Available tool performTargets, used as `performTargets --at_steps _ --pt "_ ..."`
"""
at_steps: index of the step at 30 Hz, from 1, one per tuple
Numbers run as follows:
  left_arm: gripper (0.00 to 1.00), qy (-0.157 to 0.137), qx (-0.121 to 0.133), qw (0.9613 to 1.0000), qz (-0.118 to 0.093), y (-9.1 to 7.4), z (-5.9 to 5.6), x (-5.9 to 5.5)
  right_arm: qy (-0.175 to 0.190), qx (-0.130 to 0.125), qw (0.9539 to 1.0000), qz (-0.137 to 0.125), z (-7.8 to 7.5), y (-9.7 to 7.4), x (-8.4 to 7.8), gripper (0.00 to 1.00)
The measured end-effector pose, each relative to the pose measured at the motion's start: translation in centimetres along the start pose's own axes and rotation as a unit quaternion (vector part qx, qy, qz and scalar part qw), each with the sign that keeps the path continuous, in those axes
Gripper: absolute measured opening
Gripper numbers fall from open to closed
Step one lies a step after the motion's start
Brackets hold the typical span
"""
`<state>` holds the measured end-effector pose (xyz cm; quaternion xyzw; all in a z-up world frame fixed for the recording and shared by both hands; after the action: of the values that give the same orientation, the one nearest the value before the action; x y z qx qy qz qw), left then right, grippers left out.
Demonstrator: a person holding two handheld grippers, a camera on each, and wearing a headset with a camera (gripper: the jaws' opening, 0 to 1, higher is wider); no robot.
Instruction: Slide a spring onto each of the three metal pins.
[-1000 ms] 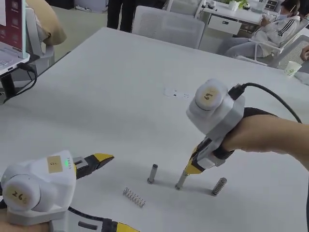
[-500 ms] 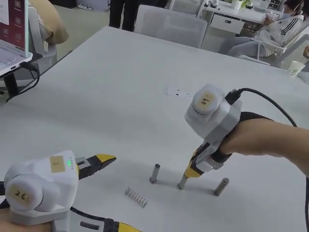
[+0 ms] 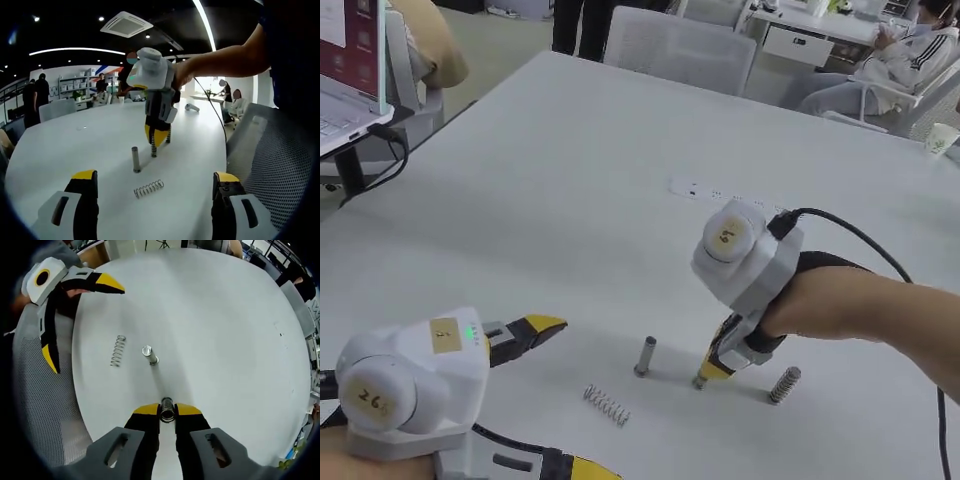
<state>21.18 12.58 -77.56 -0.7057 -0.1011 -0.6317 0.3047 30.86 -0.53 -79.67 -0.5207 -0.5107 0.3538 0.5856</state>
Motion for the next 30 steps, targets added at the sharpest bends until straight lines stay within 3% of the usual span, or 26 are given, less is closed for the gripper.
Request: performTargets --at_steps 14,17,24,30 --pt "0.92 -0.002 -0.002 1.0000 0.002 0.0 0.1 -0.1 0.004 -0.003 1.0000 -0.007 0.1 1.0 -0.3 0.09" --pt "0.92 -0.001 -0.002 1.0000 0.001 0.0 0.1 0.0 0.003 -0.006 0.9999 -0.011 0.1 1.0 -0.4 0.14" --pt "0.92 -0.001 -0.006 1.0000 0.003 0.1 -0.1 -0.1 -0.003 -0.018 0.9996 -0.024 0.1 0.2 -0.4 0.15" --pt "0.92 -0.001 -0.007 1.0000 0.004 0.2 -0.1 -0.2 0.006 -0.033 0.9980 -0.053 -0.2 -1.3 0.1 0.16"
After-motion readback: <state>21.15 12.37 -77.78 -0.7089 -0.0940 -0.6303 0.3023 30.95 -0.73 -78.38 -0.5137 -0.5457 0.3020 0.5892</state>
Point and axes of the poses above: the centre of the closed fingertips' face, and the gripper's own axes: y roughly forward along the fingers, z roughly to its left, x roughly out of its top, the point moved 4 cm from there along -y, roughly backward along the fingers, and after that the axes turned 3 degrees about -x, right-handed, at the moved point
